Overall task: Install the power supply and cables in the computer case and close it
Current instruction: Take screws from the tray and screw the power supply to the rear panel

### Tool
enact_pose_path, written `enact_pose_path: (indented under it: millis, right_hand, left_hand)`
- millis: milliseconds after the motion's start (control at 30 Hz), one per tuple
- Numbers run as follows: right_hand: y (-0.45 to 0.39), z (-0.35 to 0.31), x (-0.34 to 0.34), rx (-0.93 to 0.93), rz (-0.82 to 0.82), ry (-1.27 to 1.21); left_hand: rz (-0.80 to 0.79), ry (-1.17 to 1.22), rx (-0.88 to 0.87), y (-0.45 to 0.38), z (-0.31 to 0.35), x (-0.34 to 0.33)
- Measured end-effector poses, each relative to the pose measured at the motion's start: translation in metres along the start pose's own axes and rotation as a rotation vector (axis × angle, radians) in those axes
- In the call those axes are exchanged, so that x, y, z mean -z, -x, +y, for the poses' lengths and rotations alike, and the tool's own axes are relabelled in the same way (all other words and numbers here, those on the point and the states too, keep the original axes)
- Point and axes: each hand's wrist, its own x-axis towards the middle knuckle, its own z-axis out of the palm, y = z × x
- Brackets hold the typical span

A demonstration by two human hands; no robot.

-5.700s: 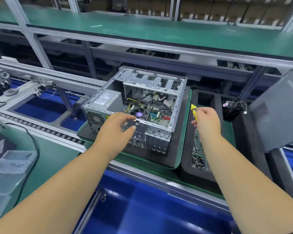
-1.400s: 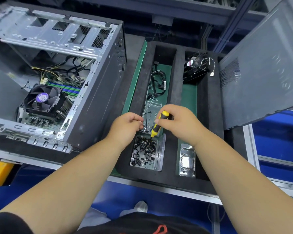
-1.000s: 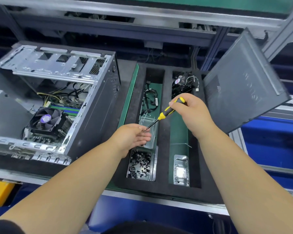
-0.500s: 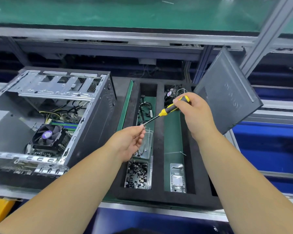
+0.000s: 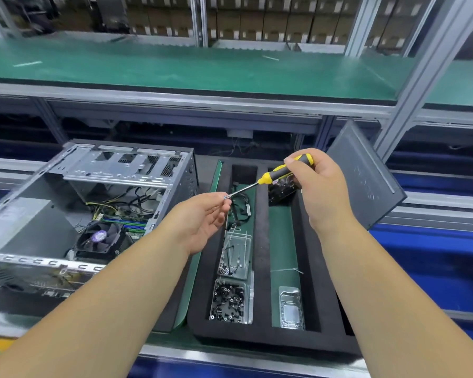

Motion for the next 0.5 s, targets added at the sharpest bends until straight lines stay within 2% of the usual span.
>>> enact_pose_path:
  millis: [200,367,500]
  right_hand:
    - [0.012,-0.020,-0.024,0.048,0.006,0.006]
    - [0.019,-0.033,-0.055,0.060,-0.047,-0.001]
    - [0.020,-0.039,-0.084,0.022,-0.089,0.099]
  left_hand:
    - [-0.046,-0.011,-0.015,0.017,0.014,0.021]
    - [-0.014,-0.019,-0.048,0.026,0.032,0.049]
    - [0.039,-0.024,-0.126,0.031,0.056,0.078]
